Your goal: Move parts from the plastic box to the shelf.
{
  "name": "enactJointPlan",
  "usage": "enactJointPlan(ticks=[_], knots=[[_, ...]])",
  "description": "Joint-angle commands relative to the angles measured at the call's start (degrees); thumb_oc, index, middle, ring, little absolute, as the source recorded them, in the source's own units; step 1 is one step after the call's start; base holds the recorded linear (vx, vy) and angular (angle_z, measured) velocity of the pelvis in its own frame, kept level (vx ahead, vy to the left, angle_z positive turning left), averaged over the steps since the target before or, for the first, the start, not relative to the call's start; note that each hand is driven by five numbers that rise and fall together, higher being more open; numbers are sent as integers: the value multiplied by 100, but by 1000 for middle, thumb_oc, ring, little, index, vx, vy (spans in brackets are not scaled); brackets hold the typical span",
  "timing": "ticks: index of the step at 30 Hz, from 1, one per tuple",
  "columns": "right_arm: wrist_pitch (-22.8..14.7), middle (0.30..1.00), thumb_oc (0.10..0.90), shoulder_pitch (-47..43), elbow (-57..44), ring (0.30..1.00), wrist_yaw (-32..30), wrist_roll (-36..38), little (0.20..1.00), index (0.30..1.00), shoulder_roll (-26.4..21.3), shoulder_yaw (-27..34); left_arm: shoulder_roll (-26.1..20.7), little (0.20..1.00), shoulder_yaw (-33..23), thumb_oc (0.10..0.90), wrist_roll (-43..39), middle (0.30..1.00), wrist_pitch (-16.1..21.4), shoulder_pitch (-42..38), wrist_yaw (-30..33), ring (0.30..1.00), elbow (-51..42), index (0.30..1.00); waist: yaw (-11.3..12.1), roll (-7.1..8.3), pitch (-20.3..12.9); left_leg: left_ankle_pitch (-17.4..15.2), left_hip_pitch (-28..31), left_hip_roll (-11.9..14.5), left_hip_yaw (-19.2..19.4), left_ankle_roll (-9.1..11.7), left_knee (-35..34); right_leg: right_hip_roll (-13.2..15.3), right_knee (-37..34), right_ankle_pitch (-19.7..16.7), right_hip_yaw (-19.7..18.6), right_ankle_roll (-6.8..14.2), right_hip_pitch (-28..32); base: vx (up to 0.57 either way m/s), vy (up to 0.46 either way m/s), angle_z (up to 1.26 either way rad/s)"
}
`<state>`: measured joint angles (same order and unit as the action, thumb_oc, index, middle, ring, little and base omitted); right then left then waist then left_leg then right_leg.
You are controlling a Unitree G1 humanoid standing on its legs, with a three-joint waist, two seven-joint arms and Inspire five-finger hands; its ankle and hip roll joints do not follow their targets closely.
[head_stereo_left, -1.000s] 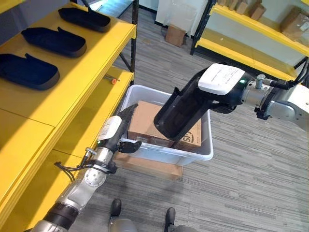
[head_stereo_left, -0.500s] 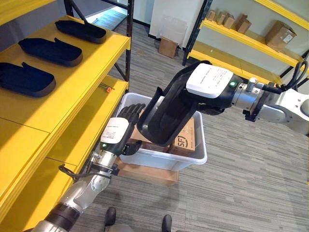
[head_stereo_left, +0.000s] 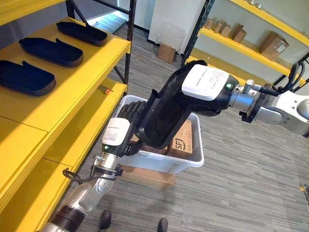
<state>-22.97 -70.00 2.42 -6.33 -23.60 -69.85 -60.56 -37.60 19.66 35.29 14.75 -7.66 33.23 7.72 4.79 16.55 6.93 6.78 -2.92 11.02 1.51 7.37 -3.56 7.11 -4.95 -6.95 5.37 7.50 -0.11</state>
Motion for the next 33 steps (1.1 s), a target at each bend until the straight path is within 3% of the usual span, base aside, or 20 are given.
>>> enactJointPlan(ticks=[1,18,33], knots=[[345,300,400,-783,265,300,-645,187,300,300,-134,551,-95,1000,-411,900,150,1000,169,-259,439,1000,-666,1000,41,72,-404,-84,37,468,-2,67,-19,116,73,463,11,303,954,0,0,0],[384,300,400,-397,459,300,-763,39,300,300,-318,952,-39,1000,-1021,900,89,1000,156,229,623,1000,-900,1000,122,64,-347,-78,-84,447,-91,55,46,105,61,466,68,287,933,0,0,0],[350,300,400,-557,519,300,-818,-5,300,300,-267,817,-384,1000,-544,900,681,1000,198,-124,665,1000,-1208,1000,113,69,-261,-121,-208,453,-180,50,189,94,132,492,87,273,906,0,0,0]])
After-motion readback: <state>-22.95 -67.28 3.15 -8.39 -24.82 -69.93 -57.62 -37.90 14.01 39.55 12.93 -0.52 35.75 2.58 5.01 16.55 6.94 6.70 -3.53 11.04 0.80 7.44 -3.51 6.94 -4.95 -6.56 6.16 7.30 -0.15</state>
